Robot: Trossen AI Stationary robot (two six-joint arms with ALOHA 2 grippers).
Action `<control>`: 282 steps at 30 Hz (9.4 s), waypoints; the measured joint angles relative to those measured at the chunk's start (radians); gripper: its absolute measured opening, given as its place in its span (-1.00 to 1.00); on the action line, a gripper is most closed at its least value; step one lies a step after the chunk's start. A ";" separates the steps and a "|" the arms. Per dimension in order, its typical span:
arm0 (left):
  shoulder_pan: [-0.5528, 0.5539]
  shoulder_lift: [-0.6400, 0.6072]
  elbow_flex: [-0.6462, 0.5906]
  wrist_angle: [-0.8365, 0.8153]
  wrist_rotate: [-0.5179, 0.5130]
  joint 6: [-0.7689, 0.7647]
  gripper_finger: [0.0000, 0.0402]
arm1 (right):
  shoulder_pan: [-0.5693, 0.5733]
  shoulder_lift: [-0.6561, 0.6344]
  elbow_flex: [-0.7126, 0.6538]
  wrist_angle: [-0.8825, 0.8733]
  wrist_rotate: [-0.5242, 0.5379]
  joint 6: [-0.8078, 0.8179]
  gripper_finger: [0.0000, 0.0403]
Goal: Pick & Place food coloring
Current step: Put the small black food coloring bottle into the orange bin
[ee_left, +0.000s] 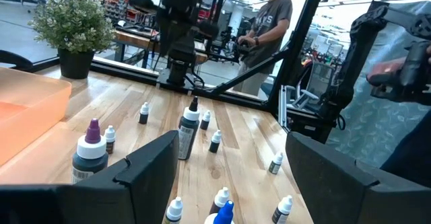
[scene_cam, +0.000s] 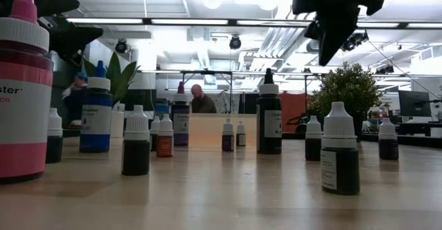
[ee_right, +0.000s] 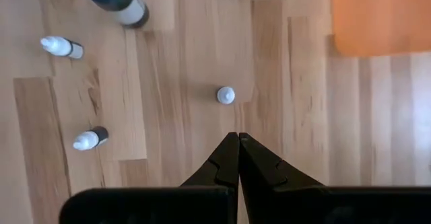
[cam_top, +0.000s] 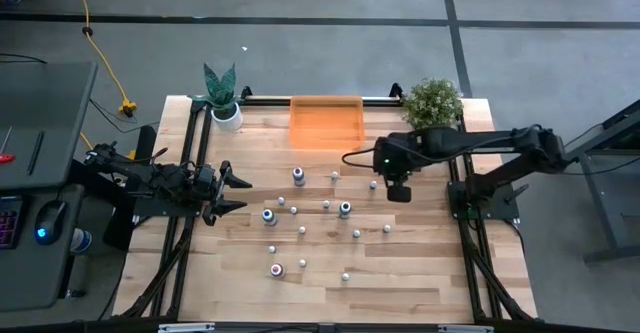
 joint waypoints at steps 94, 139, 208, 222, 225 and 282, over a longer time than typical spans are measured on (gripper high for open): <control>0.000 0.000 0.000 0.000 0.000 0.000 0.35 | -0.129 0.394 -0.048 0.199 -0.132 0.742 0.12; 0.000 0.000 0.000 0.000 0.000 0.000 0.35 | -0.129 0.337 0.032 0.123 -0.166 0.673 -0.72; 0.000 0.000 0.000 0.000 0.000 0.000 0.35 | -0.428 0.727 0.800 -0.201 -0.019 0.263 -0.69; 0.000 0.000 0.000 0.000 0.000 0.000 0.35 | -0.462 0.727 0.629 -0.090 -0.076 0.282 -0.66; 0.000 0.000 0.000 0.000 0.000 0.000 0.35 | -0.461 0.730 0.616 -0.071 -0.083 0.288 -0.68; 0.000 0.000 0.000 0.000 0.000 0.000 0.35 | -0.463 0.789 0.573 -0.031 -0.110 0.289 -0.46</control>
